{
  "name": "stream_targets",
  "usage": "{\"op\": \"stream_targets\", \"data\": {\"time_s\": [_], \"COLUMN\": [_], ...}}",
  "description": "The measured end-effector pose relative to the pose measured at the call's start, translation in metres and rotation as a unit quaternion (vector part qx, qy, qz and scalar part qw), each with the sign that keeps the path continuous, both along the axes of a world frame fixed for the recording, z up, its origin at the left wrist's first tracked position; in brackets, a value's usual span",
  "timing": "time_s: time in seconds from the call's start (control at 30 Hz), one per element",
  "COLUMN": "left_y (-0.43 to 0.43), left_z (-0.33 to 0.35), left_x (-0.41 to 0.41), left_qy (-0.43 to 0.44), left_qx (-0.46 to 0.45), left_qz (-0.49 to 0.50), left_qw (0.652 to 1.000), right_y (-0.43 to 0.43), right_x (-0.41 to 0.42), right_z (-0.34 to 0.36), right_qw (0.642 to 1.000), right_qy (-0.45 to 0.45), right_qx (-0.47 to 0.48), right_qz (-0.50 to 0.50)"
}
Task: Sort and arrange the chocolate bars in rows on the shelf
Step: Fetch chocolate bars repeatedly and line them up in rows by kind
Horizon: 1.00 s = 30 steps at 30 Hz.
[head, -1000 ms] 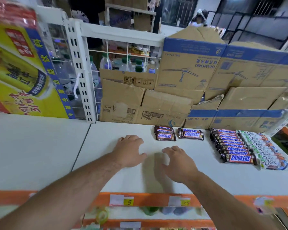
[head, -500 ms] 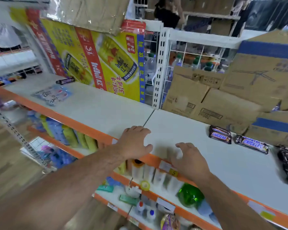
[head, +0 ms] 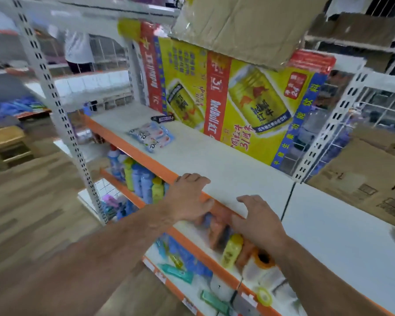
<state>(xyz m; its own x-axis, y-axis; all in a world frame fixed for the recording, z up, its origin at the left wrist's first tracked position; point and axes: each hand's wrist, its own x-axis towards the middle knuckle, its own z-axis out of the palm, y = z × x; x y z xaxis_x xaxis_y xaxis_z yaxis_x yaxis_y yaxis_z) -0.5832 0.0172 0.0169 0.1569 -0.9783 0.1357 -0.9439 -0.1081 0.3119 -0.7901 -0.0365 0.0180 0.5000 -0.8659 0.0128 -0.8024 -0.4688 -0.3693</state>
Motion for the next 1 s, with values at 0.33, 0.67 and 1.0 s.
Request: {"op": "stream_targets", "data": {"time_s": [0.33,0.67,1.0], "left_y": [-0.012,-0.077,-0.161], "left_z": [0.015,0.010,0.016], "left_x": [0.179,0.273,0.349], "left_qy": [-0.001,0.006,0.035], "left_qx": [0.012,-0.019,0.007], "left_qz": [0.028,0.063,0.080], "left_qw": [1.000,0.998,0.996], "right_y": [-0.025,-0.122,-0.213], "right_x": [0.191,0.281,0.349], "right_z": [0.013,0.008,0.009], "right_qw": [0.999,0.998,0.998], "right_qy": [-0.001,-0.001,-0.025], "right_qx": [-0.014,-0.009,0.003], "right_qz": [0.039,0.060,0.051]}}
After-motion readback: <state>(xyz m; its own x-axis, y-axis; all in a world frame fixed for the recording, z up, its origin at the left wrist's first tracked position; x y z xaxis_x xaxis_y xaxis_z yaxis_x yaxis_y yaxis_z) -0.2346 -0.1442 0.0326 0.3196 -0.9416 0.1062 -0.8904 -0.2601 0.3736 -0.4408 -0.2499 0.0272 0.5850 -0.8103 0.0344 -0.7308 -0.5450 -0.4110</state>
